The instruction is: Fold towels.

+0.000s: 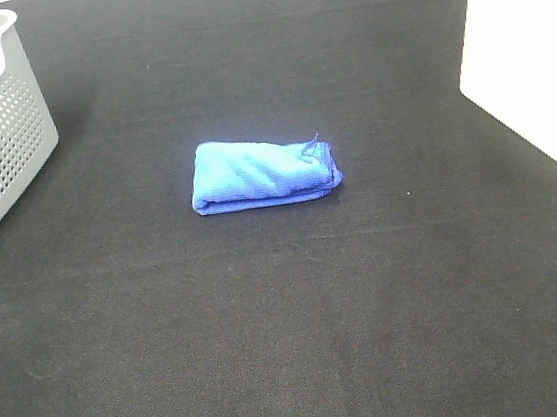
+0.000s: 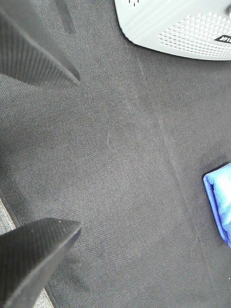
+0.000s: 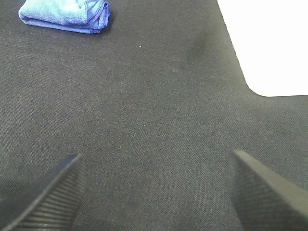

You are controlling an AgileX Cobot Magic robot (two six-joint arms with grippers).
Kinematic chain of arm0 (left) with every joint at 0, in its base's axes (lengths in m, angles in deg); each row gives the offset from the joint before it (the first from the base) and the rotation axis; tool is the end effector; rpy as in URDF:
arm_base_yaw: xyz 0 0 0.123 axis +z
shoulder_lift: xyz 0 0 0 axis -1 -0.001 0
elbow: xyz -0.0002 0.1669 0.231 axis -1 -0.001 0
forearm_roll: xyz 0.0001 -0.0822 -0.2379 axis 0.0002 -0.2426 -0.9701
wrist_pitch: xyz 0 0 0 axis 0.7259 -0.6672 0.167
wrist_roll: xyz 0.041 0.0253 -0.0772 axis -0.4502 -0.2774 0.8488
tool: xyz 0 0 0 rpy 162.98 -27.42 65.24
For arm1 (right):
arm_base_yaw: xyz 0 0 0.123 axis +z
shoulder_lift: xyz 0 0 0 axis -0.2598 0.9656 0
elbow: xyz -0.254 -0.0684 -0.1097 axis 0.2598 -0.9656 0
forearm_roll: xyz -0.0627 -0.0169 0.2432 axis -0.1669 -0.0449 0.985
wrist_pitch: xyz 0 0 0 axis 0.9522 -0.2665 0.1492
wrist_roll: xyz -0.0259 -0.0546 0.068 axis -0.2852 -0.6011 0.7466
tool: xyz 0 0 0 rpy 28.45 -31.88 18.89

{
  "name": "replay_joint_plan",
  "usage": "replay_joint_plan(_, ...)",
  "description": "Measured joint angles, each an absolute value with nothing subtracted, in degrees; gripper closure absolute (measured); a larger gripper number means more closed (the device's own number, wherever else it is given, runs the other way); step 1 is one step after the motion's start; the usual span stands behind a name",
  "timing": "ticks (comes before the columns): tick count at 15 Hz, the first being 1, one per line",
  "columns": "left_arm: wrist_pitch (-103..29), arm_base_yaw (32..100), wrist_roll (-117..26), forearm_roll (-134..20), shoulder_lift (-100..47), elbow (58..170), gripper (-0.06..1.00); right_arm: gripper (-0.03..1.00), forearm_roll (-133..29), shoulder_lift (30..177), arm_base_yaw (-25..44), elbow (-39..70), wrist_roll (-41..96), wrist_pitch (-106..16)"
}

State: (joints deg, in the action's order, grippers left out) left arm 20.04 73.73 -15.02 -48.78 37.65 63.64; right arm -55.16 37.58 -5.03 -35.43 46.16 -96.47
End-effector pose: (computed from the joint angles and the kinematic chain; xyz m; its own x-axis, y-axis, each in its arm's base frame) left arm 0.0150 -0.0120 0.2784 -0.5485 0.1856 -0.8153 0.3549 0.9345 -0.0260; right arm 0.0125 0.0084 0.2794 -0.5357 -0.1304 -0.8343 -0.2491 0.9684 0.0086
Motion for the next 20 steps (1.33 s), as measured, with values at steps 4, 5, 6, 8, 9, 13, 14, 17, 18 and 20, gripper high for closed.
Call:
replay_joint_plan(4,19.98,73.73,-15.02,-48.78,37.65,63.64,0.23,0.21,-55.16,37.58,-5.03,-35.43,46.16,-96.47)
replay_joint_plan(5,19.98,73.73,-15.02,-48.78,37.65,63.64,0.23,0.21,-55.16,37.58,-5.03,-35.43,46.16,-96.47)
replay_joint_plan(6,19.98,73.73,-15.02,-48.78,37.65,63.64,0.23,0.21,-55.16,37.58,-5.03,-35.43,46.16,-96.47)
replay_joint_plan(8,19.98,75.16,-15.02,-48.78,37.65,63.64,0.23,0.21,-55.16,37.58,-5.03,-35.43,46.16,-96.47)
replay_joint_plan(9,19.98,78.31,-15.02,-48.78,37.65,63.64,0.23,0.21,-55.16,37.58,-5.03,-35.43,46.16,-96.47)
replay_joint_plan(13,19.81,86.51,-15.02,-48.78,37.77,63.64,0.23,0.21,-55.16,36.04,-11.62,-35.54,46.16,-96.47)
replay_joint_plan(14,19.81,87.88,-15.02,-48.78,37.77,63.64,0.23,0.21,-55.16,34.72,-13.63,-35.54,46.16,-96.53)
replay_joint_plan(17,19.75,89.03,-15.02,-48.66,38.23,63.64,0.23,0.21,-55.04,31.11,-14.32,-35.54,46.16,-96.59)
replay_joint_plan(18,19.69,89.03,-15.02,-48.66,39.54,63.64,0.23,0.21,-55.04,30.42,-14.32,-35.54,46.16,-96.64)
replay_joint_plan(20,19.64,89.03,-15.02,-48.61,44.24,63.64,0.23,0.21,-55.04,30.25,-14.32,-35.54,46.16,-96.76)
